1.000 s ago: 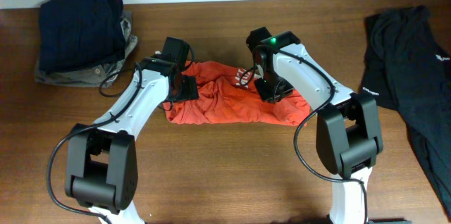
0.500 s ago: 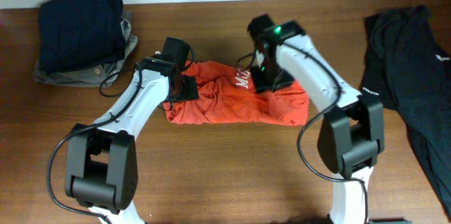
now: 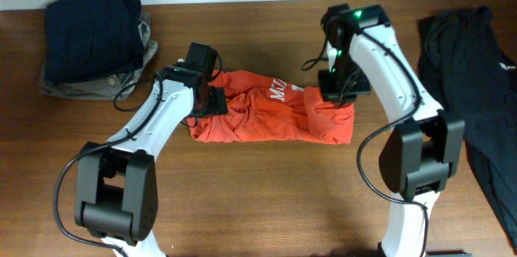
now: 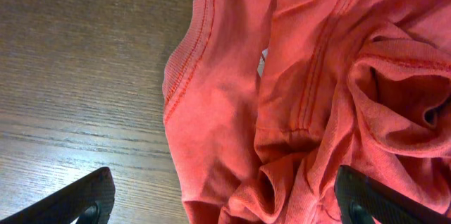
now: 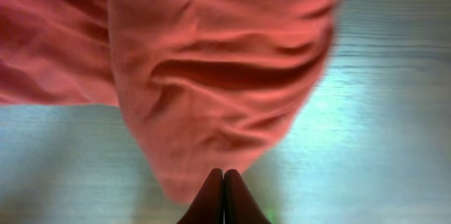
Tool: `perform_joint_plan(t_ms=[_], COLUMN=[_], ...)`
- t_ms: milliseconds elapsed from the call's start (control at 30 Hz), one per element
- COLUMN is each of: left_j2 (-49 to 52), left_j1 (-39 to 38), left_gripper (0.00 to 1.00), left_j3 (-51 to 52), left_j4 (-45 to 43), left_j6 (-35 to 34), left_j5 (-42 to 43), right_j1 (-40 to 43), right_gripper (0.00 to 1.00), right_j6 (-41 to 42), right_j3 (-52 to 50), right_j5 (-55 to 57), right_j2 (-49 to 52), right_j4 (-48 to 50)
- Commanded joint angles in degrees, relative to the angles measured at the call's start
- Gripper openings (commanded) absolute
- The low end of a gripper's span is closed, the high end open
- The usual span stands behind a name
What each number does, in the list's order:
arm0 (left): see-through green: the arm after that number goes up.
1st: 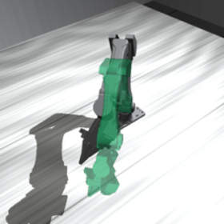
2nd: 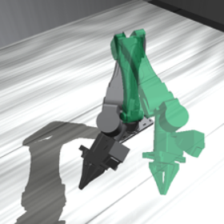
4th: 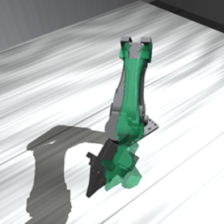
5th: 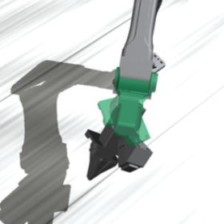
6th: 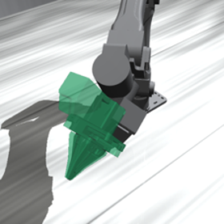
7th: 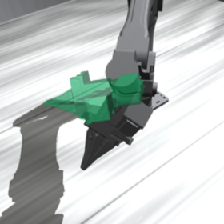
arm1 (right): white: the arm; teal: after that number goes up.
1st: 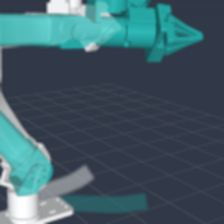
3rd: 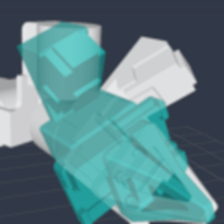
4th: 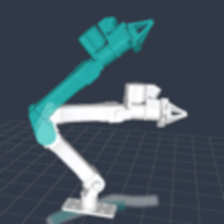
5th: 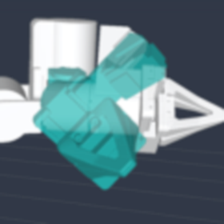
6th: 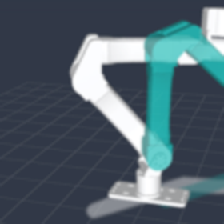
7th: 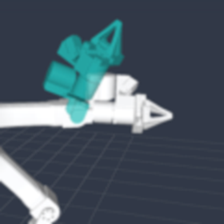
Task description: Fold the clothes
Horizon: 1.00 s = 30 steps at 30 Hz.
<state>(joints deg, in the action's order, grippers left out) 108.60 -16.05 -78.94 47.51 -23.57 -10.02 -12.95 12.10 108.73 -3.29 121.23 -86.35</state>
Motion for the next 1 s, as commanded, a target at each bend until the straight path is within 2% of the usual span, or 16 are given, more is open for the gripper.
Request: perform_joint_plan(t_ms=[0,233,333,433,633,800,967], left_j2=[-0.50,-0.50,-0.50,-0.50,-0.50,-0.50,-0.50], left_j1=[0.09,0.09,0.09,0.09,0.09,0.09,0.09], left_gripper=[0.99,1.00,0.99,0.99,0.99,0.99,0.99], left_j3=[0.09,0.09,0.09,0.09,0.11,0.11,0.11], left_j4=[0.07,-0.15,-0.28,-0.04,0.57,0.55,0.57], left_j6=[0.50,0.48,0.50,0.50,0.50,0.50,0.50], left_j5=[0.17,0.20,0.20,0.17,0.17,0.17,0.20], right_j1=[-1.01,-2.67,-3.41,-3.54,-0.90,2.40,5.53], right_gripper=[0.04,0.04,0.04,0.04,0.04,0.06,0.10], right_j6=[0.44,0.44,1.84,2.34,1.44,-4.00,-8.74], right_j3=[-6.01,-20.17,-22.91,-22.29,-13.05,-3.02,-2.08], right_j5=[-5.57,-13.92,-16.87,-17.99,-16.83,-17.53,-21.84], right_j2=[-0.74,-0.74,-0.74,-0.76,-1.79,-2.49,-2.32], right_j4=[3.43,19.30,27.30,30.36,23.54,14.47,12.90])
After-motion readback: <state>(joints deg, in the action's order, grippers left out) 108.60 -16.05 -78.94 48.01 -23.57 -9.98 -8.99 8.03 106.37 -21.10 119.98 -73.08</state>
